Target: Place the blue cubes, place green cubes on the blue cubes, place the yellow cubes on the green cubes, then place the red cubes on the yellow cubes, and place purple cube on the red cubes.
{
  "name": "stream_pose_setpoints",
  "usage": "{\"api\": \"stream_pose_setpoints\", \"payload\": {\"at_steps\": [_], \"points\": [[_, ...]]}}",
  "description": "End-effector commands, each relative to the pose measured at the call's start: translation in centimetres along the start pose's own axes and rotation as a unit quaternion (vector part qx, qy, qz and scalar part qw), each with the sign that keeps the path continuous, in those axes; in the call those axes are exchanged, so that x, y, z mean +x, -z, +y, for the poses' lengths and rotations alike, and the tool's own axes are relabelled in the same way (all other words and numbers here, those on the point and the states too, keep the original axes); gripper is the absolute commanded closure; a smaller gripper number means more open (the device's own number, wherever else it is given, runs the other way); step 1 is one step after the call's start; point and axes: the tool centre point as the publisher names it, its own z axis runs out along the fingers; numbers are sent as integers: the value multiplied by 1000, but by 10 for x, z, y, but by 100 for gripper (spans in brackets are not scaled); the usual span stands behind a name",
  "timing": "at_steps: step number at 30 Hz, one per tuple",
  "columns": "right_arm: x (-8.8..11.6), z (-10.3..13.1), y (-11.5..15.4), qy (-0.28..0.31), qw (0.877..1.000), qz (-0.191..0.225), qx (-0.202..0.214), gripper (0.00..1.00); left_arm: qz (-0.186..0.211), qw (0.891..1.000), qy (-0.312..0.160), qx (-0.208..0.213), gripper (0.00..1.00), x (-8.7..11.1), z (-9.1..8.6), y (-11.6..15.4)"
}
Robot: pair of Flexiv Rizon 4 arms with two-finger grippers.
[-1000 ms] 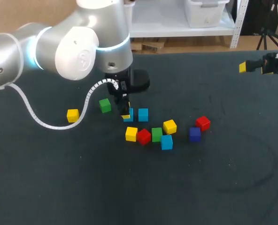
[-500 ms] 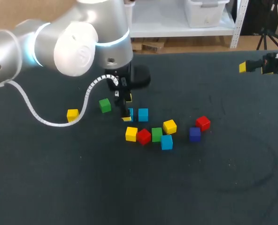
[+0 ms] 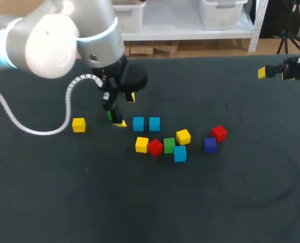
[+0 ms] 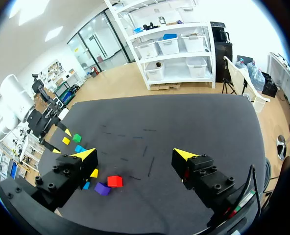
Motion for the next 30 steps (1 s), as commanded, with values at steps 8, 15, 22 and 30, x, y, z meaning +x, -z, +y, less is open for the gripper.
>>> {"api": "stream_pose_setpoints", "payload": {"at_steps": [8, 15, 22, 30], "points": [[0, 1, 0, 0, 1000, 0, 2, 0, -63, 997, -7, -45, 0, 50, -30, 28], [0, 1, 0, 0, 1000, 0, 2, 0, -103, 994, 7, -43, 0, 71, -40, 39], [0, 1, 0, 0, 1000, 0, 2, 0, -113, 993, 15, -30, 0, 81, -46, 45], [0, 1, 0, 0, 1000, 0, 2, 0, -63, 998, -23, 3, 0, 75, -47, 61]]}}
